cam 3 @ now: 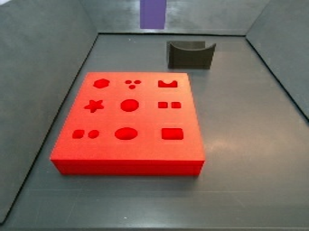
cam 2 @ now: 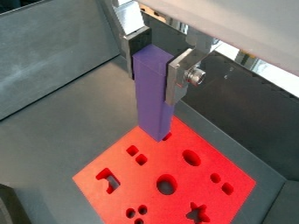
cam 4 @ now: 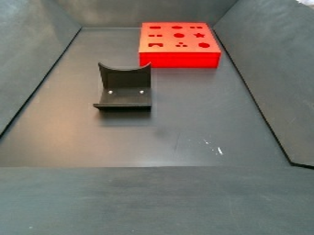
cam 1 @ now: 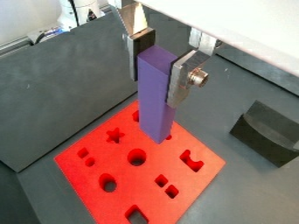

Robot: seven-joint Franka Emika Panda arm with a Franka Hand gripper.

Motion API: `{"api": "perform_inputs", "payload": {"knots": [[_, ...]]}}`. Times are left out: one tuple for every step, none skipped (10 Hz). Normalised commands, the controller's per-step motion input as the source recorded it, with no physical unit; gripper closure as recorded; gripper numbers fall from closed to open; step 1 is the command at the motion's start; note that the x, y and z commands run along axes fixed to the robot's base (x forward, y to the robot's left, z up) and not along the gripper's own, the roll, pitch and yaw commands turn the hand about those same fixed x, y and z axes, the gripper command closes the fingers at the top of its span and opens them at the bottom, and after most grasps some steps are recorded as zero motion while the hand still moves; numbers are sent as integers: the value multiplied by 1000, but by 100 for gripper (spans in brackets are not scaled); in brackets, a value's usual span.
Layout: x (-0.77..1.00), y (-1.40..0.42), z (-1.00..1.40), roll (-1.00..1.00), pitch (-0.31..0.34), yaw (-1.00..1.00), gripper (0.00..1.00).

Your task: Insert the rectangle object.

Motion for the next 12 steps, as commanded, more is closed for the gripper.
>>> {"api": "perform_inputs", "payload": {"knots": [[0, 0, 0, -4, 0, 0, 100], [0, 0, 0, -20, 0, 0, 100], [340, -414, -586, 3, -83, 0, 100], [629, -331, -837, -6, -154, 143, 100], [714, -386, -771, 0, -136, 77, 100], [734, -266, -614, 34, -96, 97, 100], [754, -360, -449, 346, 0, 57, 100], [674, -477, -466, 383, 27, 0, 100], [277, -383, -617, 187, 0, -3, 100], [3, -317, -726, 43, -23, -34, 100], [23, -209, -746, 0, -21, -43, 100], [0, -14, -637, -17, -60, -51, 100]]}}
